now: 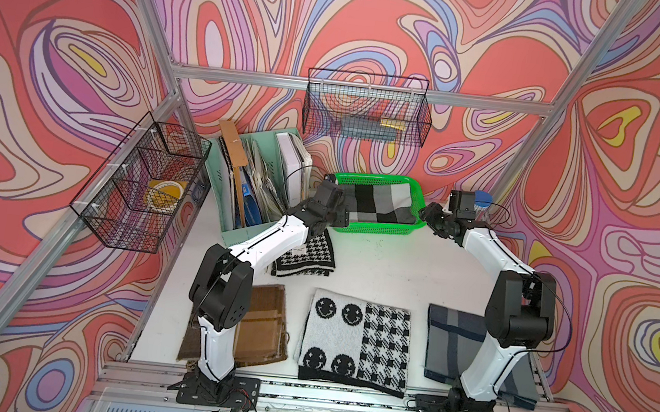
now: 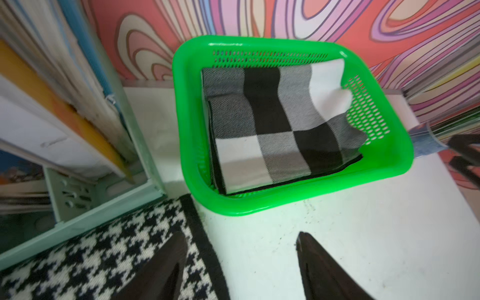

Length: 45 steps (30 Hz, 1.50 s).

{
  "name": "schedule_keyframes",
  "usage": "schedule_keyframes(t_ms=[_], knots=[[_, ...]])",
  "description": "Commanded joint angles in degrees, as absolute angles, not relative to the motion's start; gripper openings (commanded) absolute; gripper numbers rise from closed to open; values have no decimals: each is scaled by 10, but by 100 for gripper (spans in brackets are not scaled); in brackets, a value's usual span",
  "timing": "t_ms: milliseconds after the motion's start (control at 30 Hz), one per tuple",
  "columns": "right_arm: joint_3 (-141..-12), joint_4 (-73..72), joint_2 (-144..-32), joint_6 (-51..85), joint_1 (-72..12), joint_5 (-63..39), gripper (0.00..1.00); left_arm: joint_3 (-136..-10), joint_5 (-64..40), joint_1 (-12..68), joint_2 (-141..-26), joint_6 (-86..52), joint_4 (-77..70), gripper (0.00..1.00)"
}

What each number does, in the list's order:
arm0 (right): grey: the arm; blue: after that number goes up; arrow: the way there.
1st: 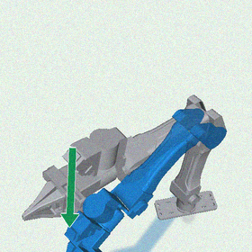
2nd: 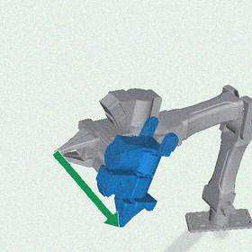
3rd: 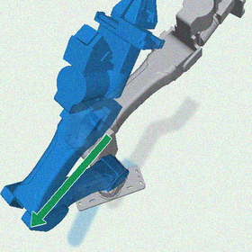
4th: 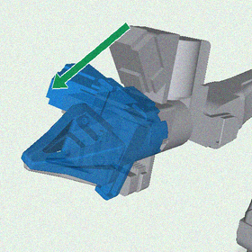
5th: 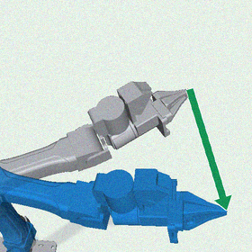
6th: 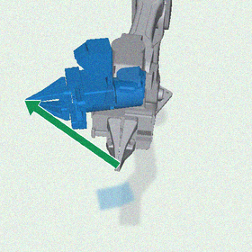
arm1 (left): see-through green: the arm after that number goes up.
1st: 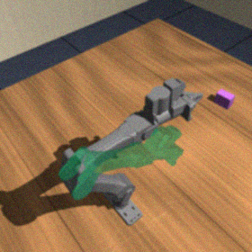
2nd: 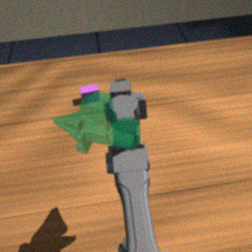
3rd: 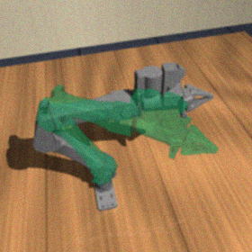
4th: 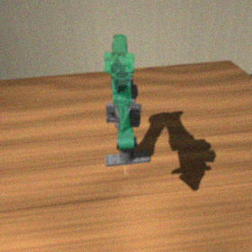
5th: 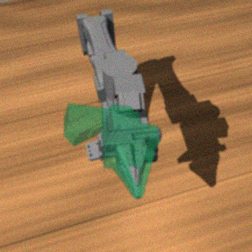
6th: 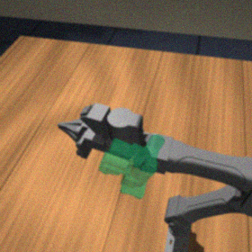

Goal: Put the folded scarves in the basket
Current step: Adjust the basket at the center of the board.

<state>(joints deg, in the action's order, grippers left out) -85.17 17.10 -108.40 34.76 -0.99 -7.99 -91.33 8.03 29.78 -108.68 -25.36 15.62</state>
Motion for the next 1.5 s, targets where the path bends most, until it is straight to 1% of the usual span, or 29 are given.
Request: schedule_keyframes(t_ms=[0,100,333,467,600,767,933,1000,1033,1067,1167,1267,1333,1467], knots=[[-892,188,-1127,318,5,-70,59,-935,122,291,-1109,-260,199,72],[-920,192,-1159,308,19,-86,59,-951,128,283,-1136,-265,203,71],[-996,220,-1234,276,23,-85,59,-995,116,261,-1187,-277,208,70],[-1037,238,-1269,270,23,-81,58,-1035,105,259,-1218,-279,219,65],[-1066,248,-1291,260,23,-79,57,-1069,105,254,-1249,-281,226,56],[-1088,264,-1304,254,23,-67,52,-1112,109,250,-1284,-276,250,54],[-1081,258,-1303,253,23,-69,41,-1115,115,249,-1291,-277,258,54],[-1081,258,-1303,249,22,-72,41,-1117,116,248,-1294,-277,260,54],[-1081,260,-1303,249,22,-71,39,-1119,115,249,-1297,-277,261,52],[-1080,262,-1303,247,21,-70,35,-1123,113,248,-1302,-275,264,50],[-1074,263,-1298,242,21,-68,31,-1135,102,248,-1316,-276,276,45],[-1062,262,-1289,240,20,-66,30,-1131,98,248,-1320,-275,275,37],[-1051,258,-1282,241,20,-67,29,-1130,94,248,-1322,-274,274,36],[-1043,264,-1276,240,20,-72,27,-1129,81,249,-1316,-280,274,26]])
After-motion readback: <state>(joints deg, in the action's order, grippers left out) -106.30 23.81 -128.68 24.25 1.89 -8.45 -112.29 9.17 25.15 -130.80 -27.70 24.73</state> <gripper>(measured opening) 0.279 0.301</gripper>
